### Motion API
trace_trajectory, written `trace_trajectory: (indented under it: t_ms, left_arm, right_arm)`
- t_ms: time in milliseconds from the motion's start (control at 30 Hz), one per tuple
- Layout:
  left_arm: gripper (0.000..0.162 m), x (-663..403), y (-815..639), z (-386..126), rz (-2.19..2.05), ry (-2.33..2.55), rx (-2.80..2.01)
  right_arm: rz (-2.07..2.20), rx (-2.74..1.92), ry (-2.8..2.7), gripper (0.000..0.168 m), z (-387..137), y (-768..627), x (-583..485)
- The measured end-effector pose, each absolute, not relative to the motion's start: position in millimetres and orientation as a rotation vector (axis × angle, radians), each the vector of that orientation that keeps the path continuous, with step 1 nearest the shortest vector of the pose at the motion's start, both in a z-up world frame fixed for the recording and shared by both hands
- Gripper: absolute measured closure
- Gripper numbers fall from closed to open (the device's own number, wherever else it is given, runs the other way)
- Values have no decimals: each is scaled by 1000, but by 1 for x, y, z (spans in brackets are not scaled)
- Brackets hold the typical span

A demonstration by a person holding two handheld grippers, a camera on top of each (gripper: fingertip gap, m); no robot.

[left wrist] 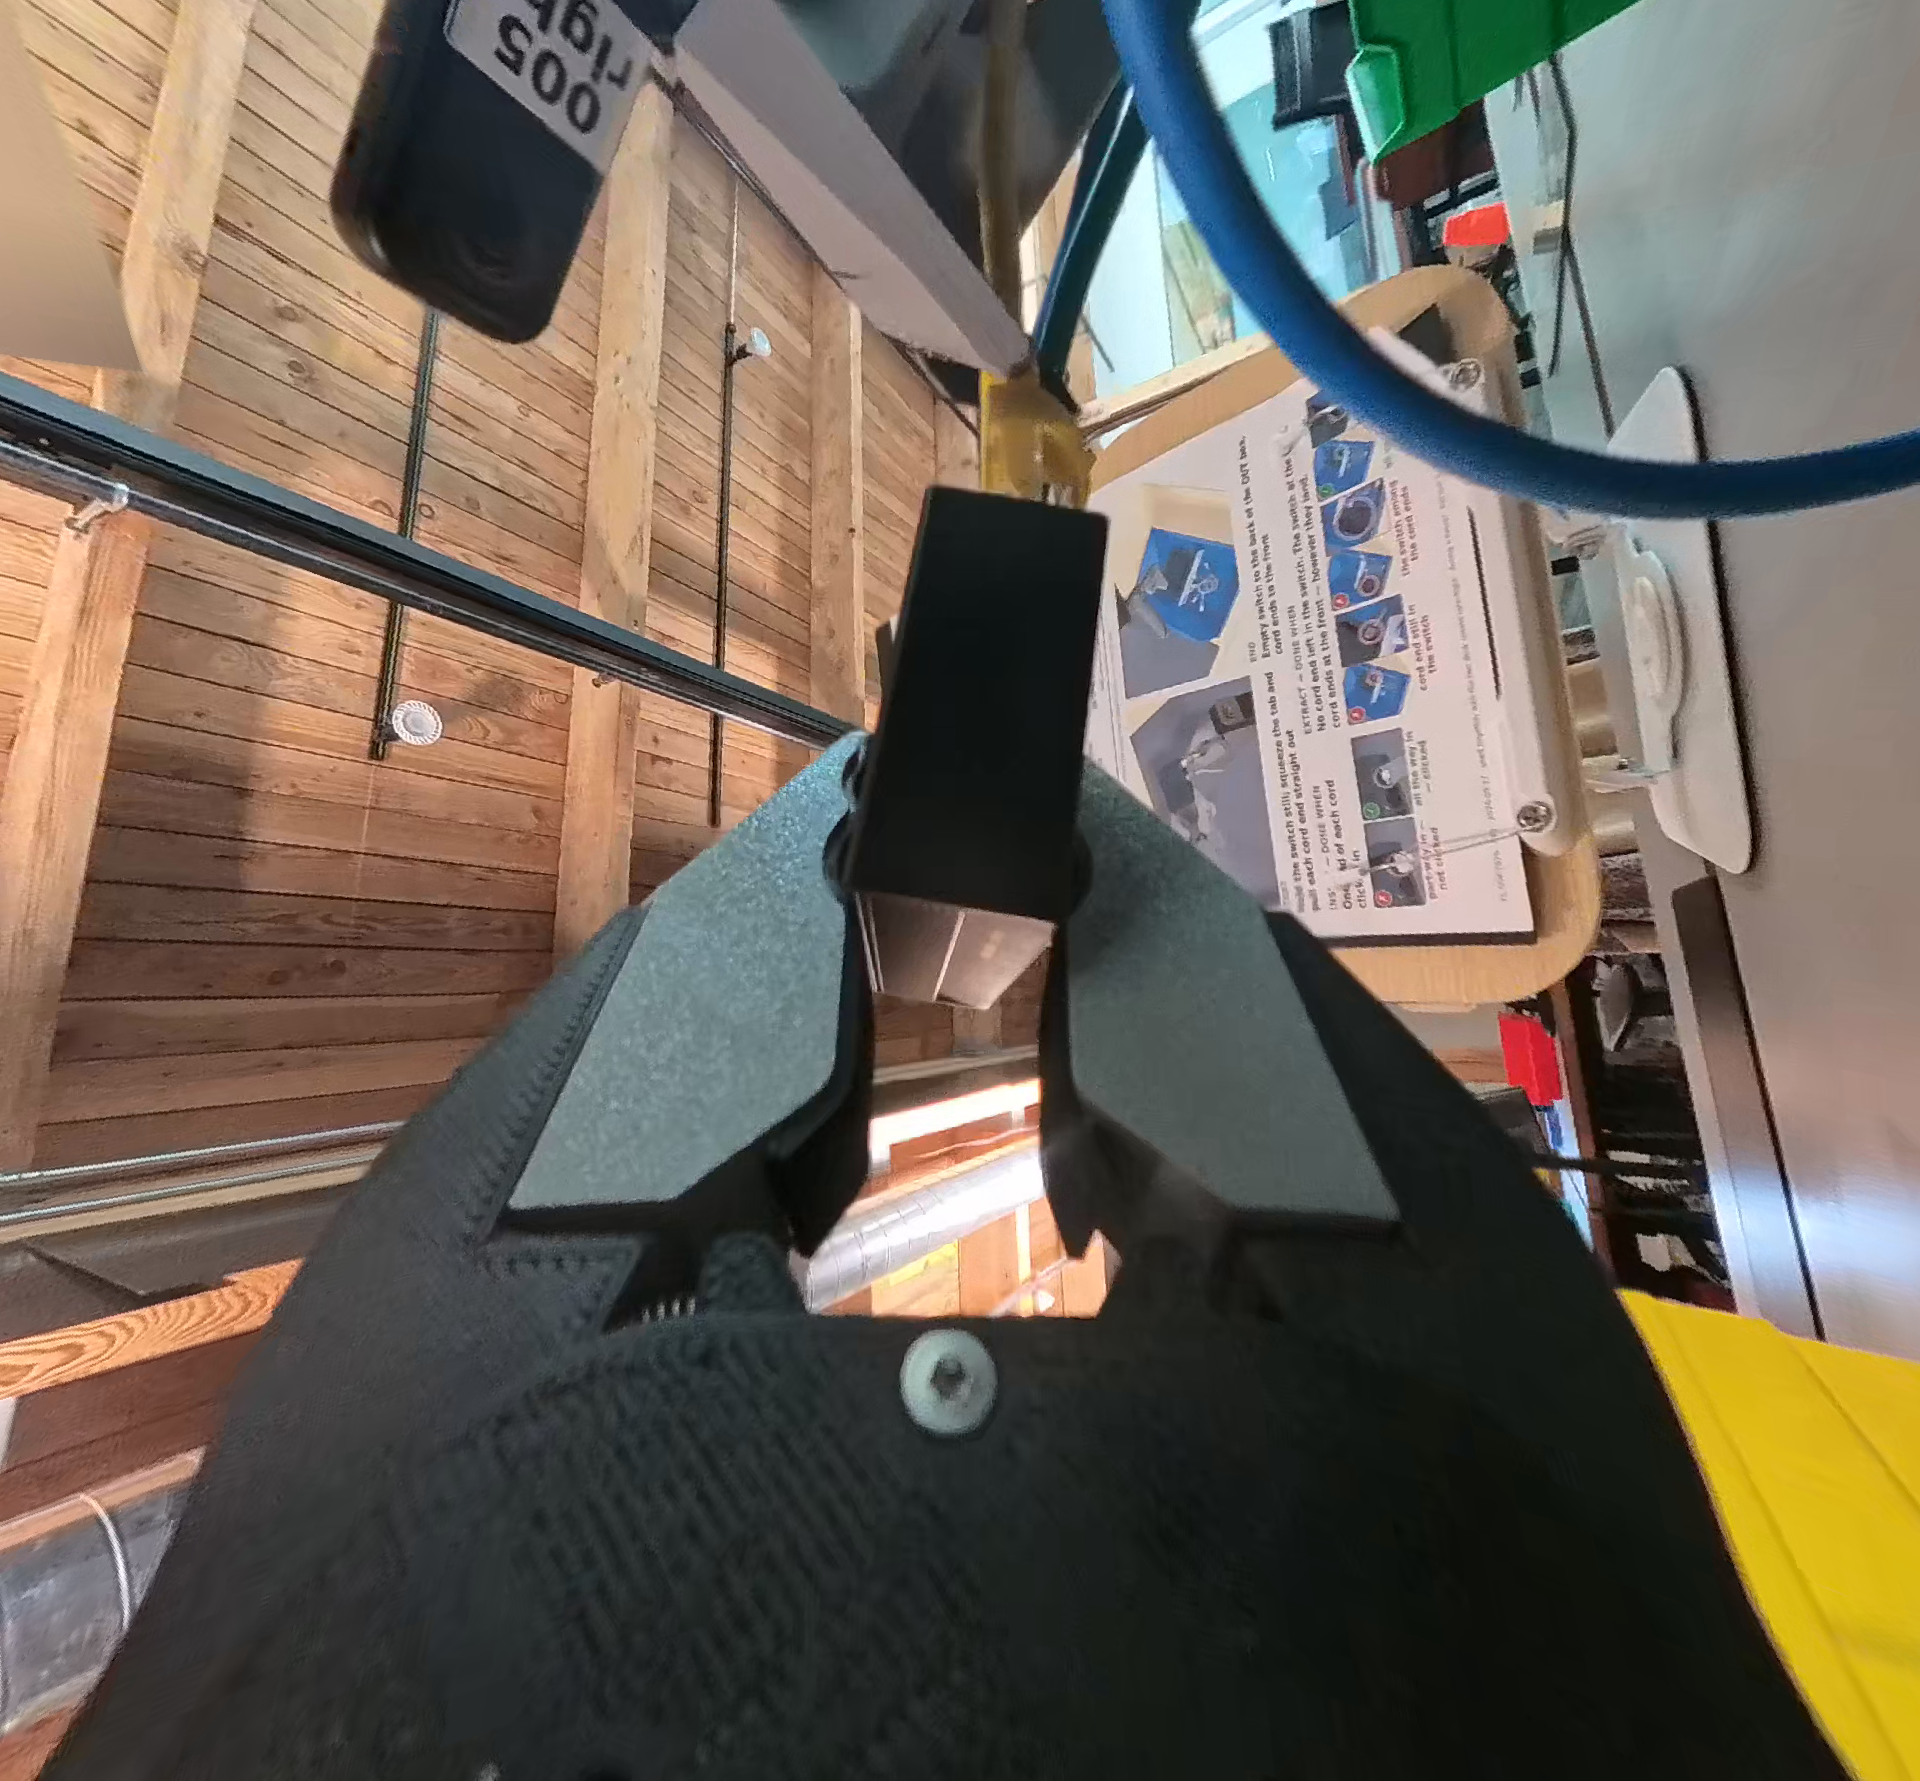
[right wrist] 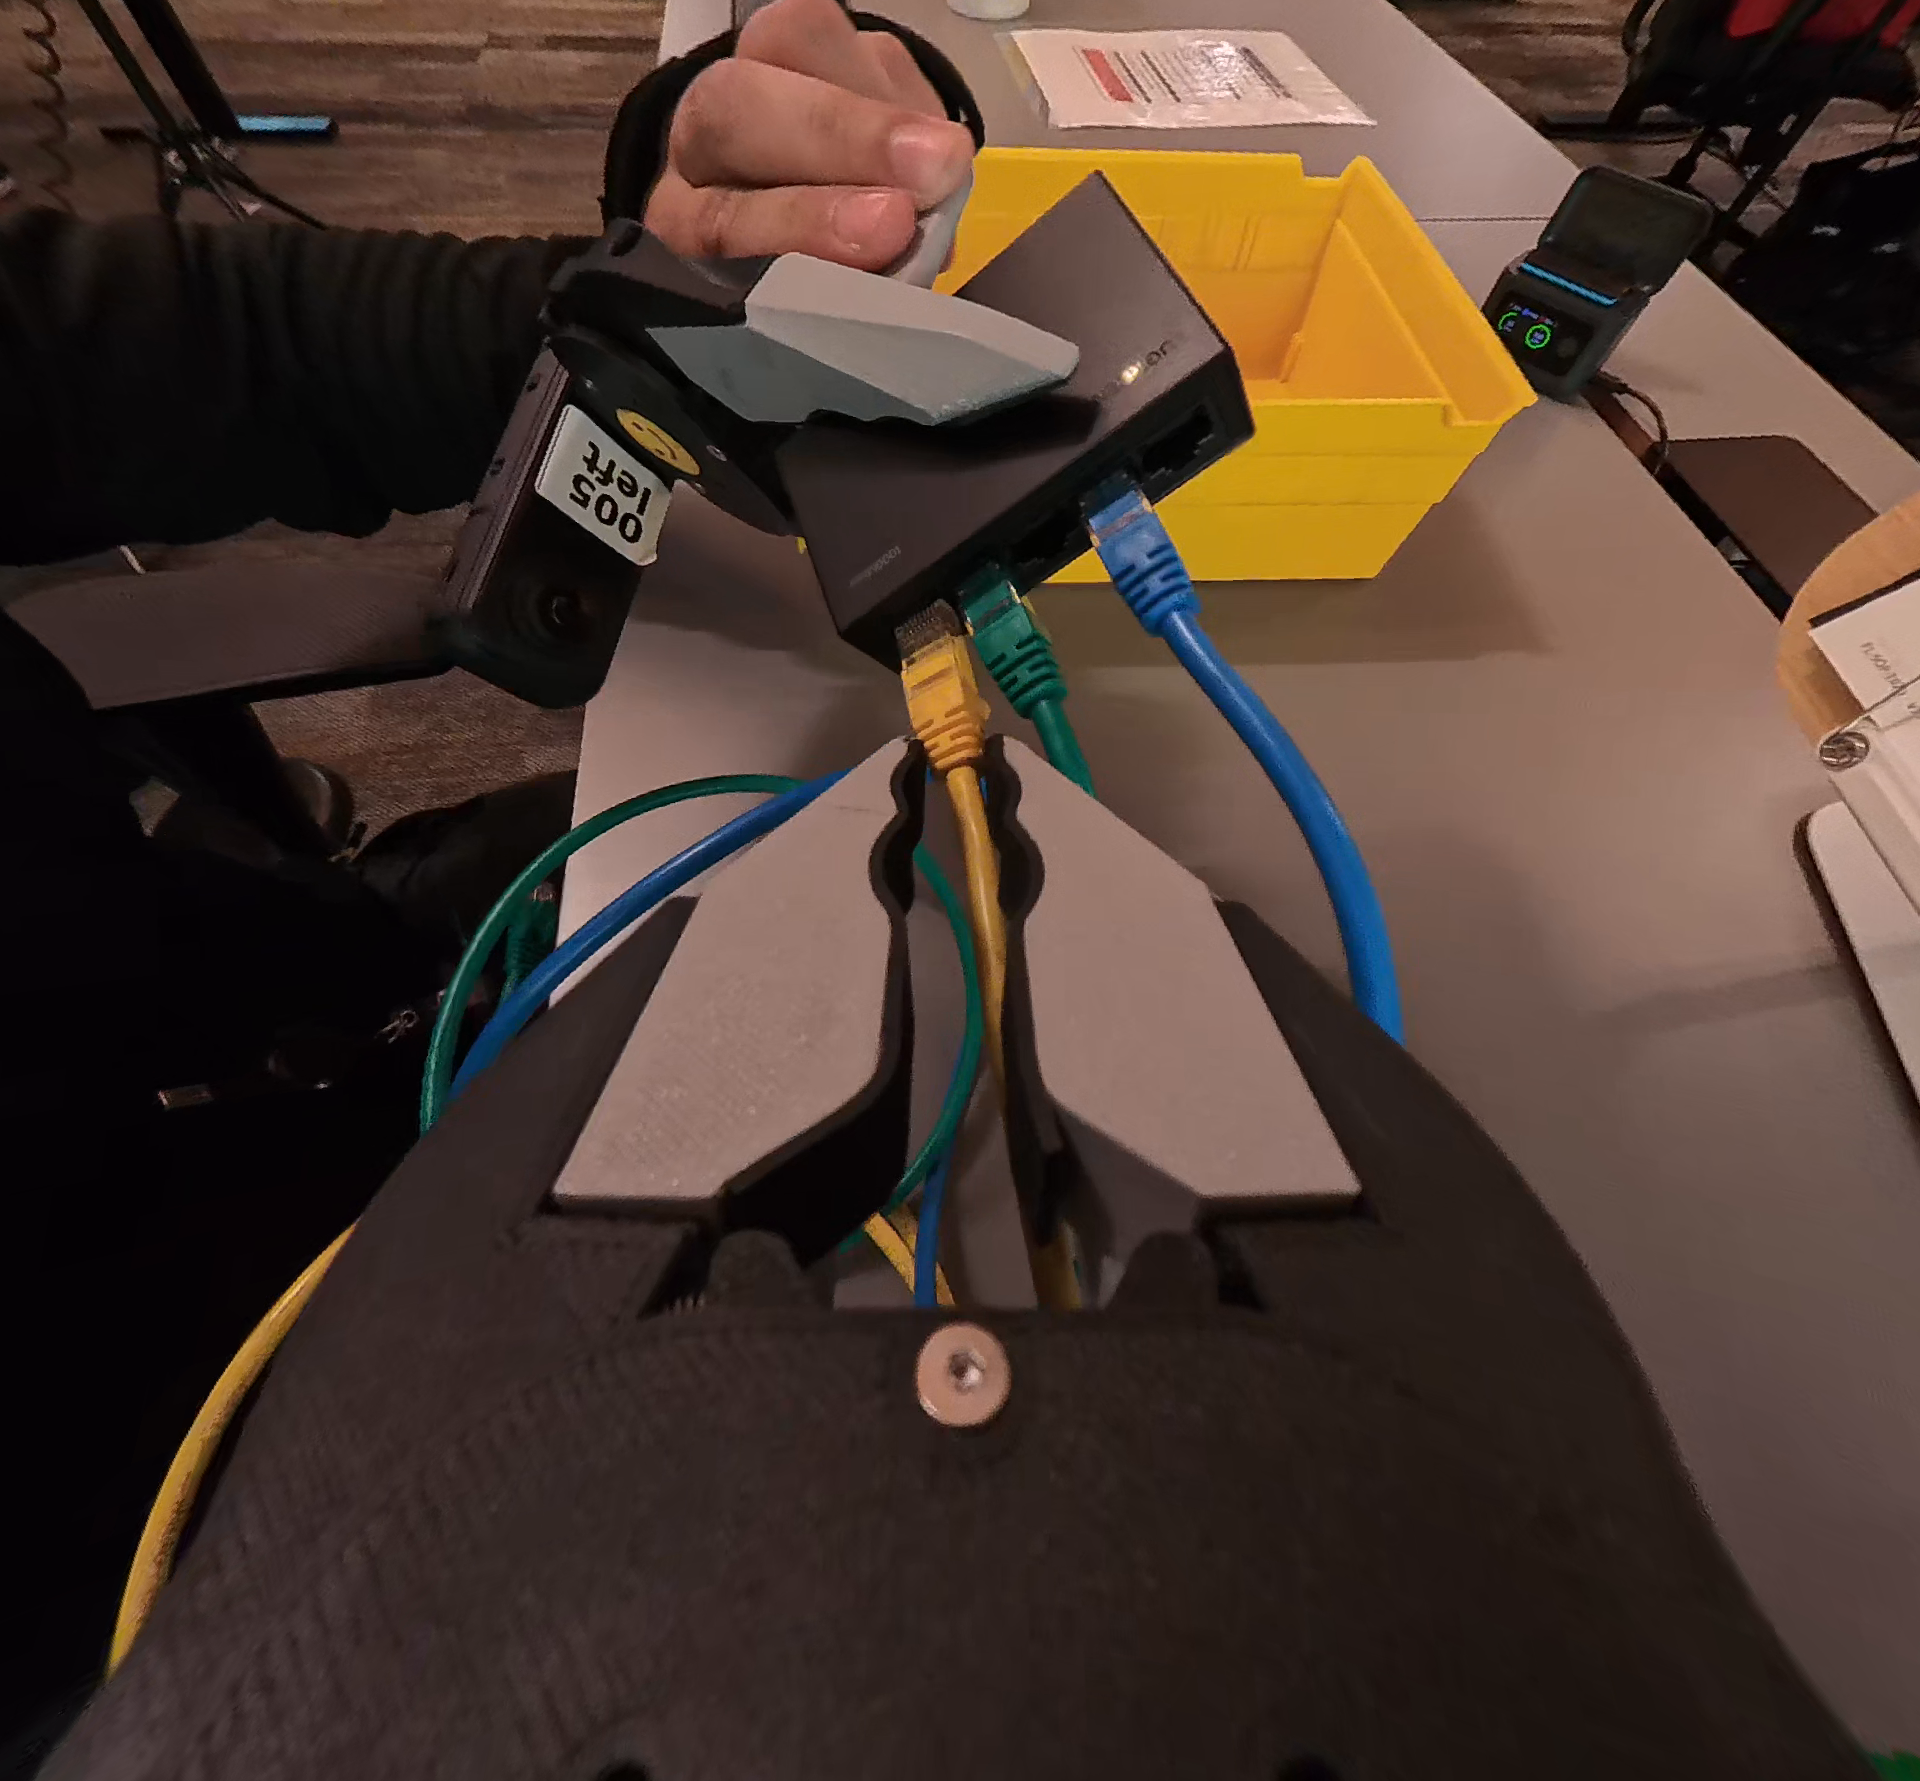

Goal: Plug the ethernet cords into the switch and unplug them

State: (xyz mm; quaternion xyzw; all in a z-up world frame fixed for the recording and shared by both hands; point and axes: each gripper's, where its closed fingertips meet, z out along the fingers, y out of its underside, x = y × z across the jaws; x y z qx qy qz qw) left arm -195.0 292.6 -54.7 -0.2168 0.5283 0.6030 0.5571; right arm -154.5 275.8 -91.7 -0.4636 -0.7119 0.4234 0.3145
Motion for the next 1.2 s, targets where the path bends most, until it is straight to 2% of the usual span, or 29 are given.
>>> trace_trajectory:
  t_ms: [900,1200]
  left_arm:
    - [133,-190,304,-60,1307,1255,-738]
    - [132,-182,335,-60,1279,1292,-909]
  right_arm:
    - [1426,-1128,-1900,162,-88,281,-155]
    - [1182,-1090,-1819,152,-88,310,-141]
